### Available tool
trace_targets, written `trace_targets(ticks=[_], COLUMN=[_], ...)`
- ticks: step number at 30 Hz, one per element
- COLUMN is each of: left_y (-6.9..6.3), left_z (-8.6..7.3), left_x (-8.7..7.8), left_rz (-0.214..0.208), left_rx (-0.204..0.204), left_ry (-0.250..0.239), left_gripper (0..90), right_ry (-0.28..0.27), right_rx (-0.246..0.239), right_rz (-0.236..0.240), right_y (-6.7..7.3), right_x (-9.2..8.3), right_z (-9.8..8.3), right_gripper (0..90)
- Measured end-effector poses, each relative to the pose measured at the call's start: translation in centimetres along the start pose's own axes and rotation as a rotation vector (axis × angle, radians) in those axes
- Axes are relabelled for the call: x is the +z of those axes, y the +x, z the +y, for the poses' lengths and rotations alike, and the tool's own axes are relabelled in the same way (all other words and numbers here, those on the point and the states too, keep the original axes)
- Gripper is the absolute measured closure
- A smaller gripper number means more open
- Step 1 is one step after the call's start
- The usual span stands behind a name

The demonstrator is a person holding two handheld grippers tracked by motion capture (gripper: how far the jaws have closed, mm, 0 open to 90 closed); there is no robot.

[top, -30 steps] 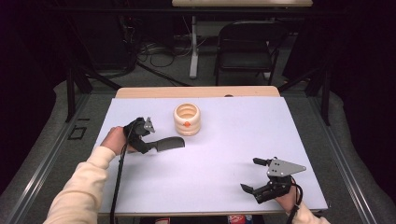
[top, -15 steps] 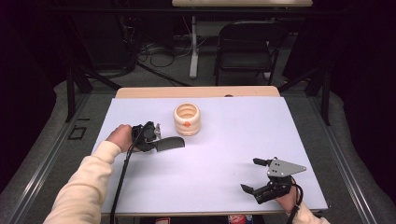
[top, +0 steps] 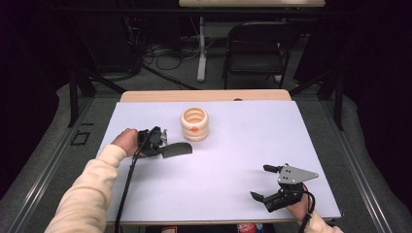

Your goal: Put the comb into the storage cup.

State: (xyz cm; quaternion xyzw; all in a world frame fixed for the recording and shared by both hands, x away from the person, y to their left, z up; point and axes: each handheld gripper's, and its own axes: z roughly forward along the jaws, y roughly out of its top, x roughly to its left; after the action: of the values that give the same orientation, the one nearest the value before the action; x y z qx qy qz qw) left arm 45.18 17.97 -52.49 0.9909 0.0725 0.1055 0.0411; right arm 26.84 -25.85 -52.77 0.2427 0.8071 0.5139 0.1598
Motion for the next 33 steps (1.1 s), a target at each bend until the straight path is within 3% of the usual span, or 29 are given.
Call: trace_targets(ticks=[6,24,33], left_y=[-0.2,-1.6,-2.3], left_z=[-0.3,-1.8,-2.4], left_x=[-0.3,-2.1,-3.2], left_rz=[0.005,0.01,-0.001], left_rx=[-0.007,-0.052,-0.116], left_ry=[-0.01,-0.136,-0.217], left_gripper=[72.5,72.6,72.5], right_ry=[0.001,0.003,0.005], right_rx=[-0.002,0.0,0.002], right_rz=[-0.001,-0.008,-0.009], right_y=[0.0,0.0,0.0], right_x=[-0.1,0.0,0.0], right_z=[0.0,0.0,0.0], right_gripper=[0.0,0.0,0.0])
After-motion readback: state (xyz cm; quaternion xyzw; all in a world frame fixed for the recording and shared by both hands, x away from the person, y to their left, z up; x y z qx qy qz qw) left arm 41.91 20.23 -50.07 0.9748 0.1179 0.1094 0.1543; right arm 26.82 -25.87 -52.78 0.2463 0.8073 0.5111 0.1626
